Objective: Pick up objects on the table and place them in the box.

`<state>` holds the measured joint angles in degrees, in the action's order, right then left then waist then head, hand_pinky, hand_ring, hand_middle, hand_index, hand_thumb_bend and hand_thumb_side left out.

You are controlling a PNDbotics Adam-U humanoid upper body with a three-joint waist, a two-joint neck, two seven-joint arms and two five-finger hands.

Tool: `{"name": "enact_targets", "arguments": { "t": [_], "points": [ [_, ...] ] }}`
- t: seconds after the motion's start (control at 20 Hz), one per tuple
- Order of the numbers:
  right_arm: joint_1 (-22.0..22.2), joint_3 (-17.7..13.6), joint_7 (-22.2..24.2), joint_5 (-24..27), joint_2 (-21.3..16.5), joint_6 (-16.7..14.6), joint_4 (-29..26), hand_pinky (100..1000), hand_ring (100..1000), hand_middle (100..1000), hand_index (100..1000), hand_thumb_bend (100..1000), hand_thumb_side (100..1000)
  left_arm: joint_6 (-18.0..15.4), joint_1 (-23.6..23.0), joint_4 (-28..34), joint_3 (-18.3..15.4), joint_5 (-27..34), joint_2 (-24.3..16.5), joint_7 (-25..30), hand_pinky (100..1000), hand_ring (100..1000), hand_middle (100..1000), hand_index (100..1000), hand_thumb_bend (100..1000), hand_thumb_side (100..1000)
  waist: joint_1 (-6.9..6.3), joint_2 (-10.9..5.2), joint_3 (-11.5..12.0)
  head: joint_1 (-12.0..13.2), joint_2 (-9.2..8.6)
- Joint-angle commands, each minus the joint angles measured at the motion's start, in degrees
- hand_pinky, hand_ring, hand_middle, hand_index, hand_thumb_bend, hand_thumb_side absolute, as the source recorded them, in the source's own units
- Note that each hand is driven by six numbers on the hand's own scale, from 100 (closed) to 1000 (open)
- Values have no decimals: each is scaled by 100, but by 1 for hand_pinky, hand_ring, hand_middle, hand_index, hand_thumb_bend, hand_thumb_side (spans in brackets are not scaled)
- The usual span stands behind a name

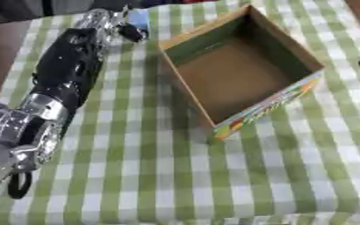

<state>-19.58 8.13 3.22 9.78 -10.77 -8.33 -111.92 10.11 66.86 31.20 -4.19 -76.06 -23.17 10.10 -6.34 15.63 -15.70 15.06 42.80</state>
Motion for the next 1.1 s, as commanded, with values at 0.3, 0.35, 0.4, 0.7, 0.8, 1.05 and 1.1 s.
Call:
{"name": "enact_targets", "arguments": {
  "t": [0.3, 0.35, 0.4, 0.7, 0.8, 1.05, 1.1],
  "points": [
    [-69, -15, 11, -8, 15, -24, -70, 617, 769, 730, 733, 100, 335, 20, 65, 99, -23, 150, -167, -6, 645, 518, 496, 617, 269, 448, 26, -103, -22, 47, -45],
    [-64, -16, 11, -7, 14, -22, -66, 617, 769, 730, 733, 100, 335, 12, 75, 181, -31, 165, -169, -77, 636, 496, 471, 589, 262, 442, 35, -125, -16, 40, -35],
    [-58, -17, 11, -5, 14, -21, -63, 617, 769, 730, 733, 100, 335, 1, 74, 267, -33, 184, -167, -166, 635, 494, 469, 586, 261, 441, 43, -145, -9, 34, -29],
    [-14, -12, 24, 17, 3, -15, -47, 620, 769, 730, 734, 100, 336, -198, 116, 763, 99, 344, -217, -358, 639, 491, 464, 585, 289, 475, 114, -335, 74, -14, 45],
    [12, -13, 26, 30, -2, -13, -40, 620, 769, 730, 734, 100, 336, -343, 139, 1029, 204, 384, -244, -335, 641, 492, 465, 587, 293, 482, 138, -411, 125, -51, 74],
    [45, -17, 35, 34, -14, -13, -34, 620, 769, 730, 734, 100, 336, -590, 82, 1693, 378, 516, -278, -128, 643, 492, 465, 588, 296, 489, 167, -504, 192, -130, 105],
    [45, -17, 35, 34, -14, -13, -33, 620, 769, 730, 734, 100, 336, -585, 71, 1765, 378, 519, -282, -69, 643, 492, 465, 588, 296, 489, 168, -506, 193, -132, 105]
  ]
}}
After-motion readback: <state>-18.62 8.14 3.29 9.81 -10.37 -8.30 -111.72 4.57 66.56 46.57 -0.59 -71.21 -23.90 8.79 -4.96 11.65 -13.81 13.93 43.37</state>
